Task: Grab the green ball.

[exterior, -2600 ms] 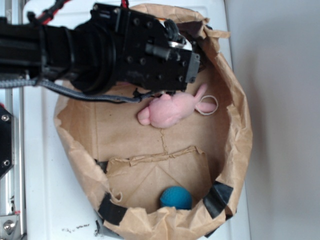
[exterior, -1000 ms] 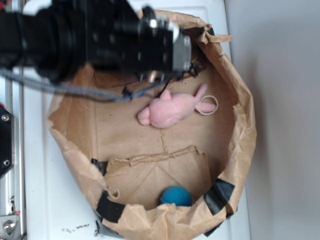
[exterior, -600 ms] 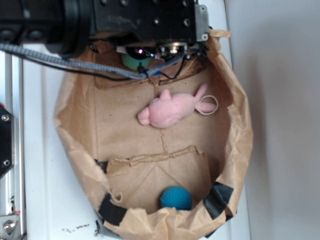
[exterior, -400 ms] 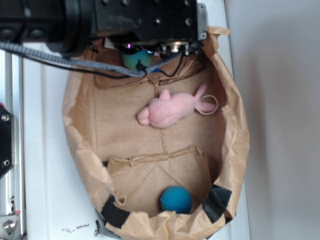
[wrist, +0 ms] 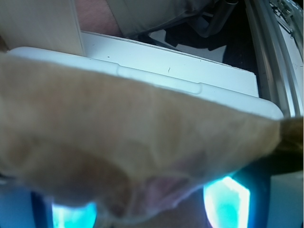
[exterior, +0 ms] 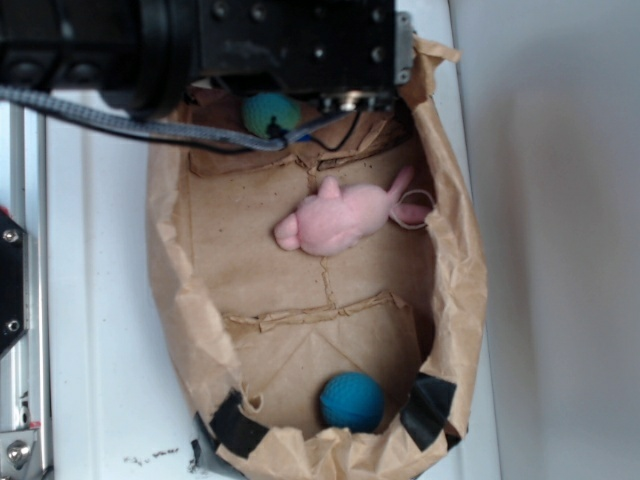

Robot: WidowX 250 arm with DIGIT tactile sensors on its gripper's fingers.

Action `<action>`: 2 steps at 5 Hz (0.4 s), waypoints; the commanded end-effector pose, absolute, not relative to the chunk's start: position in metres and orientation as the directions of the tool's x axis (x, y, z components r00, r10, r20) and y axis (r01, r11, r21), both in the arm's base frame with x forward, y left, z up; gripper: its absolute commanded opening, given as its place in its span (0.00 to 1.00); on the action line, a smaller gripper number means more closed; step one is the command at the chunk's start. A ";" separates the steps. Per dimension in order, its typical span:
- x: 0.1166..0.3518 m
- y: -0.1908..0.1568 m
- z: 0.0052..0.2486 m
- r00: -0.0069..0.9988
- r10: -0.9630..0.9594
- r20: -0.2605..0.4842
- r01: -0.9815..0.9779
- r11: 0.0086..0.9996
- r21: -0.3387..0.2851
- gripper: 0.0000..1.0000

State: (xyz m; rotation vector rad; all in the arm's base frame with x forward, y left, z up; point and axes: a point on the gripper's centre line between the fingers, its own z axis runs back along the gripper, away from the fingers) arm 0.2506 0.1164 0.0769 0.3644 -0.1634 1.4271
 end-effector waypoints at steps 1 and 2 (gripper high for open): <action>0.256 0.112 0.069 0.091 0.931 0.355 -0.995 0.067 0.077 1.00; 0.265 0.101 0.062 0.069 0.929 0.364 -0.996 0.042 0.081 1.00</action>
